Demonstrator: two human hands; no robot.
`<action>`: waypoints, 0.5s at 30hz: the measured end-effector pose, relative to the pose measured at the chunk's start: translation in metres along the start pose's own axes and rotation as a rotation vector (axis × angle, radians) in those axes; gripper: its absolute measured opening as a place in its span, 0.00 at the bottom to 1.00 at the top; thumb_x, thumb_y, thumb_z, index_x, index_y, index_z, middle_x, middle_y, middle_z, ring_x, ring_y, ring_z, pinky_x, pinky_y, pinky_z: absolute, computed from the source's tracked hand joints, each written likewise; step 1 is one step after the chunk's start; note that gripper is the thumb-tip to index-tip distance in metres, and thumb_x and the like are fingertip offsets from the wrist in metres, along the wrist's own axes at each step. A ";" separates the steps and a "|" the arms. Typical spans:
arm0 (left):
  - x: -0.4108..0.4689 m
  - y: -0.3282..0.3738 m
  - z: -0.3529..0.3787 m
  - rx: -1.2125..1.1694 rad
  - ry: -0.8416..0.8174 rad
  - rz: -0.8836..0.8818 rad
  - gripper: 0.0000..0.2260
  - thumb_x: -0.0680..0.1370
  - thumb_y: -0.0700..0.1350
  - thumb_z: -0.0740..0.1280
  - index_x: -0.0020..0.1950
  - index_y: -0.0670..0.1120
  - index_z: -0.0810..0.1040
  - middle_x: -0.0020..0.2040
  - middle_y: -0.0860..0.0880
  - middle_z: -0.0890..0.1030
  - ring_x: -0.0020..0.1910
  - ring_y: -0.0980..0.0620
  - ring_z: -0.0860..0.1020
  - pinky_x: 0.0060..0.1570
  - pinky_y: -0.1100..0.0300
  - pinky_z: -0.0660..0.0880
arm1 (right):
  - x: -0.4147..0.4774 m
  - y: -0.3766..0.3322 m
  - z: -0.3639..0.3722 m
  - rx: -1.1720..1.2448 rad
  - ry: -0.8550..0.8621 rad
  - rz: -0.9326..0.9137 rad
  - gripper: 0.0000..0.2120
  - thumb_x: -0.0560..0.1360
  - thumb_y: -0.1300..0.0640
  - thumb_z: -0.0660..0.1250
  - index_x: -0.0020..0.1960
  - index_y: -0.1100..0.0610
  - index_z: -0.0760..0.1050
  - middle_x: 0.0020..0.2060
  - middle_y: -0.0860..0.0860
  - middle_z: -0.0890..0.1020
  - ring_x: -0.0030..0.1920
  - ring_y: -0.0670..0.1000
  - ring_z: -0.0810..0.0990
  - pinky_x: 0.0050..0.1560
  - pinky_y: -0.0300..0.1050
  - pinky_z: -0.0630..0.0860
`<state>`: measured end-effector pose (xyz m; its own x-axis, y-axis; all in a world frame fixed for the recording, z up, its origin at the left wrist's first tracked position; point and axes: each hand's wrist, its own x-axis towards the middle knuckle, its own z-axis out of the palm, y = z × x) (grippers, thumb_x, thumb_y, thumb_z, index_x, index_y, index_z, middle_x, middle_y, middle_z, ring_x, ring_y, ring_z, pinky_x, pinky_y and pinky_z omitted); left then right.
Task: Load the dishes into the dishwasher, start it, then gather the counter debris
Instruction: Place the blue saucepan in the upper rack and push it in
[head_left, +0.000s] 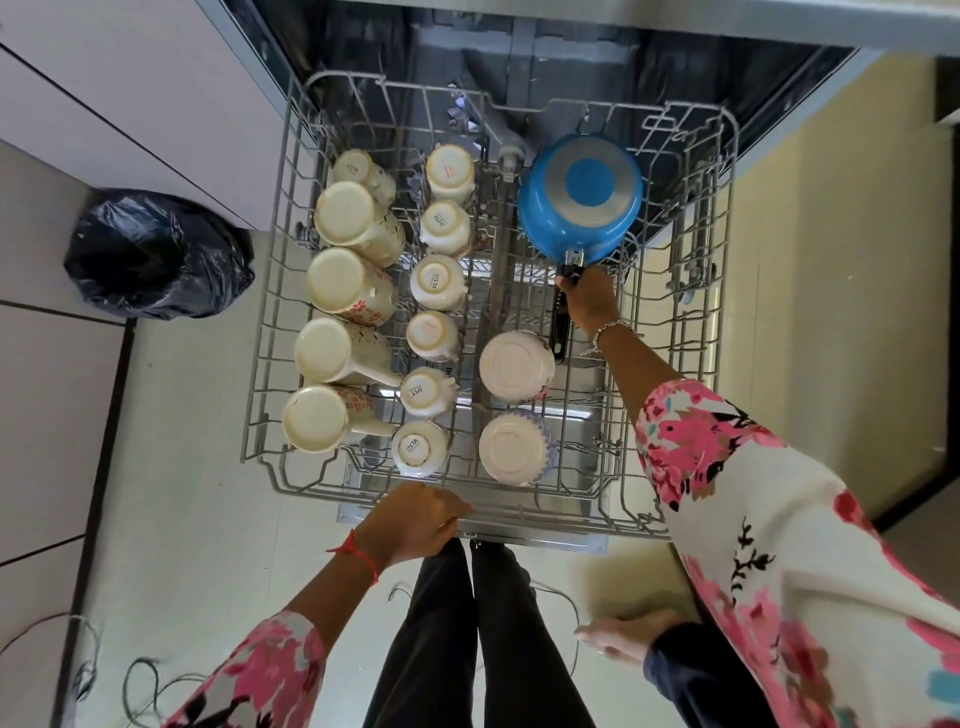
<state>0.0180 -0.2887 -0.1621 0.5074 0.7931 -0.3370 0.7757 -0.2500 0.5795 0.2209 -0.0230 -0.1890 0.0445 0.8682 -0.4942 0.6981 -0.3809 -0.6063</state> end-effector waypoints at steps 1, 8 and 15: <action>0.000 0.000 0.000 -0.002 -0.003 -0.002 0.12 0.70 0.43 0.65 0.50 0.49 0.84 0.46 0.52 0.85 0.40 0.54 0.84 0.41 0.61 0.80 | -0.001 0.000 -0.001 0.004 -0.005 -0.007 0.15 0.78 0.58 0.63 0.55 0.71 0.75 0.52 0.64 0.80 0.54 0.60 0.79 0.54 0.48 0.73; 0.001 0.000 0.000 0.001 -0.049 -0.022 0.13 0.70 0.43 0.64 0.50 0.48 0.83 0.47 0.52 0.85 0.42 0.54 0.83 0.43 0.62 0.79 | -0.004 0.002 -0.009 -0.033 -0.041 -0.041 0.14 0.78 0.57 0.63 0.53 0.69 0.77 0.51 0.63 0.80 0.54 0.59 0.78 0.52 0.44 0.70; 0.008 0.003 -0.015 -0.044 -0.243 -0.099 0.20 0.74 0.54 0.56 0.59 0.48 0.79 0.56 0.52 0.81 0.54 0.51 0.80 0.54 0.61 0.74 | -0.013 0.003 -0.023 -0.054 -0.033 -0.004 0.19 0.78 0.54 0.63 0.59 0.70 0.71 0.52 0.62 0.76 0.57 0.60 0.75 0.54 0.47 0.70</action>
<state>0.0189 -0.2748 -0.1514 0.5093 0.6543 -0.5590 0.8116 -0.1491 0.5649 0.2384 -0.0284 -0.1700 0.0186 0.8583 -0.5129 0.7355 -0.3592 -0.5744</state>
